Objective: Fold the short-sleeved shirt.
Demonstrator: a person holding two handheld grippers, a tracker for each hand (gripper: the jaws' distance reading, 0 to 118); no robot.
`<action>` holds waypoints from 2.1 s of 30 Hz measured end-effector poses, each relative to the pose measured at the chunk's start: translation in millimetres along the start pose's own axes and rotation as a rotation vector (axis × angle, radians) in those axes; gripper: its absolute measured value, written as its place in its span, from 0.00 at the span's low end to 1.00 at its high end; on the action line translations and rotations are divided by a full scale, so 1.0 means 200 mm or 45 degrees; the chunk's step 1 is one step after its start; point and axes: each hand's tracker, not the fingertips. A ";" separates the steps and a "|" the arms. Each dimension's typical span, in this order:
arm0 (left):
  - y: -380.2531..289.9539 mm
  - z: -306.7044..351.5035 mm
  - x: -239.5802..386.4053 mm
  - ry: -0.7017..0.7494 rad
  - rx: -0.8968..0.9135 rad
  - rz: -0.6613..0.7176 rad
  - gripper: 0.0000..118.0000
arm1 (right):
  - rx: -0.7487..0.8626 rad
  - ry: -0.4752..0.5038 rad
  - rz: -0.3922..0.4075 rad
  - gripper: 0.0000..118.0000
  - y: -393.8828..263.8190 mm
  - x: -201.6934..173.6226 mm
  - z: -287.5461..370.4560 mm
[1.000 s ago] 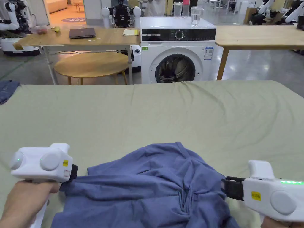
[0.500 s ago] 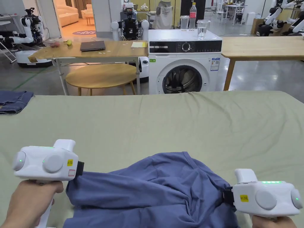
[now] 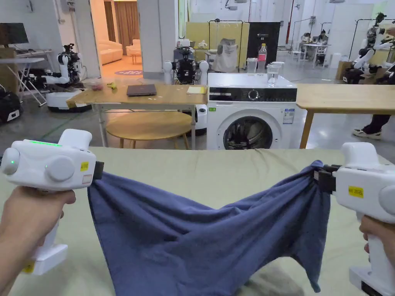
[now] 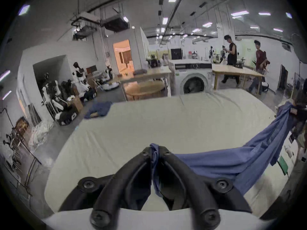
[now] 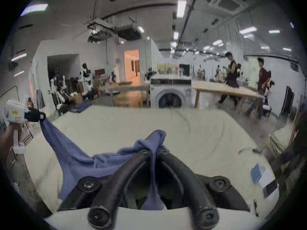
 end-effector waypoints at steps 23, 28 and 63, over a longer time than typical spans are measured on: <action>0.72 0.06 -0.16 0.101 0.341 0.105 0.01 | 0.327 -0.272 0.012 0.02 0.71 0.08 -0.05; 0.43 -0.17 -0.10 0.095 0.166 0.129 0.01 | 0.245 -0.305 -0.015 0.02 0.37 0.09 -0.20; -0.72 0.51 0.49 -0.145 0.223 -0.045 0.94 | 0.099 -0.005 0.049 0.89 -0.65 -0.42 0.52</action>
